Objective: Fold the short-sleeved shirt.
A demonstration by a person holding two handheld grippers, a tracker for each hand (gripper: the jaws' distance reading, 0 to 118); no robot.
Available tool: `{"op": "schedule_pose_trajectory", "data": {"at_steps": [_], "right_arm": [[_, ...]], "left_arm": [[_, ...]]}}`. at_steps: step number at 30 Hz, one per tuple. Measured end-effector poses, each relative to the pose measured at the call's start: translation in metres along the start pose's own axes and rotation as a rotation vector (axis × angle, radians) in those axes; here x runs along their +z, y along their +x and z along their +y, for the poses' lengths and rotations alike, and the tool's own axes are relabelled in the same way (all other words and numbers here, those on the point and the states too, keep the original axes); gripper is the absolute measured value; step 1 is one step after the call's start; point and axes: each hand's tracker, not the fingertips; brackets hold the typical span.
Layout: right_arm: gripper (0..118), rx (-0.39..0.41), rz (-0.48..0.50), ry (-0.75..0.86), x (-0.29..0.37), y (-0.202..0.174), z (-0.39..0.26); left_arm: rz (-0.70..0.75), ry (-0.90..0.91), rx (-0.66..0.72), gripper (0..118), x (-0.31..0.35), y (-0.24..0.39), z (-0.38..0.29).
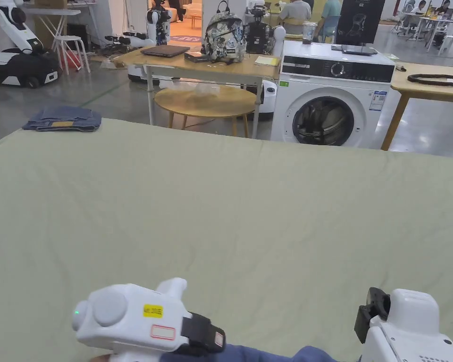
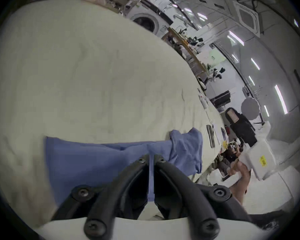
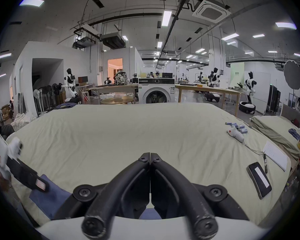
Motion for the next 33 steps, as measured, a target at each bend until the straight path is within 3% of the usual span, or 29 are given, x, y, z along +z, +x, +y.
{"op": "schedule_pose_trajectory", "data": {"at_steps": [3, 6, 8, 14, 21, 22, 25, 28, 33], "right_arm": [[0, 0.007, 0.004, 0.005, -0.001, -0.002, 0.002], [0, 0.007, 0.011, 0.004, -0.002, -0.002, 0.001], [0, 0.005, 0.016, -0.004, -0.003, -0.003, 0.001], [0, -0.005, 0.027, -0.014, -0.004, -0.006, -0.001], [0, -0.005, 0.028, -0.012, -0.002, -0.006, -0.001], [0, -0.007, 0.026, -0.012, -0.002, -0.006, 0.000], [0, -0.011, 0.018, -0.009, 0.001, -0.003, 0.000], [0, -0.011, 0.013, -0.008, 0.002, -0.001, 0.001], [0, -0.007, 0.011, -0.009, 0.002, 0.000, 0.001]], "left_arm": [[0.046, 0.040, 0.000, 16, 0.039, -0.016, -0.001], [0.092, 0.031, 0.019, 60, 0.063, -0.045, -0.001], [0.120, 0.039, 0.031, 69, 0.073, -0.064, -0.004], [0.021, 0.013, 0.174, 69, 0.064, -0.112, -0.022], [-0.260, -0.006, 0.267, 68, 0.021, -0.131, -0.040], [-0.274, 0.004, 0.277, 64, 0.016, -0.131, -0.042], [-0.199, 0.013, 0.272, 17, 0.012, -0.136, -0.040], [-0.159, 0.010, 0.266, 8, 0.012, -0.123, -0.043], [-0.121, 0.067, 0.183, 6, 0.029, -0.110, -0.036]]}}
